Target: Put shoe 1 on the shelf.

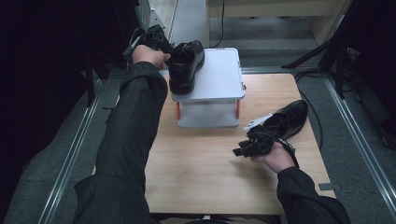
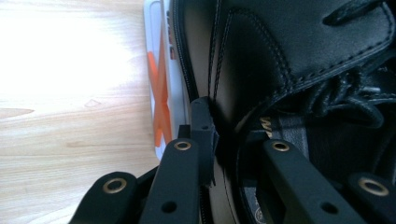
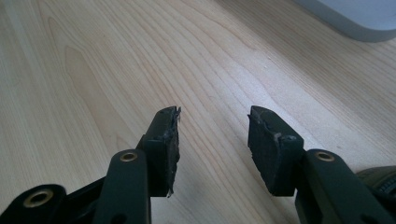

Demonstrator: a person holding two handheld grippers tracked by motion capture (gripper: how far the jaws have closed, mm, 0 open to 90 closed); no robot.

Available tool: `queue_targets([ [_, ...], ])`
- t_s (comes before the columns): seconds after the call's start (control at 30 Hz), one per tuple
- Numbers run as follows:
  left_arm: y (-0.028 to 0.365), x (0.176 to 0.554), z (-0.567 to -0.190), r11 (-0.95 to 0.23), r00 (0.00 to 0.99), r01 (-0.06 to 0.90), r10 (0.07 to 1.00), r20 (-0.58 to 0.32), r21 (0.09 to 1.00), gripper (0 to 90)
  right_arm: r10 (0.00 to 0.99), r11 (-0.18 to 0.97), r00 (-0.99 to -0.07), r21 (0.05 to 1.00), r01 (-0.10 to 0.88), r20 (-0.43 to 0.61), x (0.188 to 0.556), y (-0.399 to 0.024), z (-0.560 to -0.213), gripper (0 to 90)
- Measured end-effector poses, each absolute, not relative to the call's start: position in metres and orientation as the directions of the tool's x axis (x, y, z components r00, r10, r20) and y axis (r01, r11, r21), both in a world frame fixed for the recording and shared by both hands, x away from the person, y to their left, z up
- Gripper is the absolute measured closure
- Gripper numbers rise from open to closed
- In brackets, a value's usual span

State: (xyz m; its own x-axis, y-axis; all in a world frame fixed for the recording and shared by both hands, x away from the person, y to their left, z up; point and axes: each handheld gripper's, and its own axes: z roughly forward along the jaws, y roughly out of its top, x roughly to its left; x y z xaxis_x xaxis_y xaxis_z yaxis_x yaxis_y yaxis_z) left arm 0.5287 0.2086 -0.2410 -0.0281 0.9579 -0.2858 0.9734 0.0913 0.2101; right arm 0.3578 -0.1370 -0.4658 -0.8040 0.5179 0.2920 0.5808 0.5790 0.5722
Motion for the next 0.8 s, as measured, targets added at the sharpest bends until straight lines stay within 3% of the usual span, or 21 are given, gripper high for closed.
queue_targets([
  [0.8,0.201,0.519,-0.252,0.086,-0.019,0.981,0.934,-0.357,0.173,73.0,0.509,0.591,-0.81,0.567,0.574,0.29,0.359,-0.13,-0.467,54.1],
])
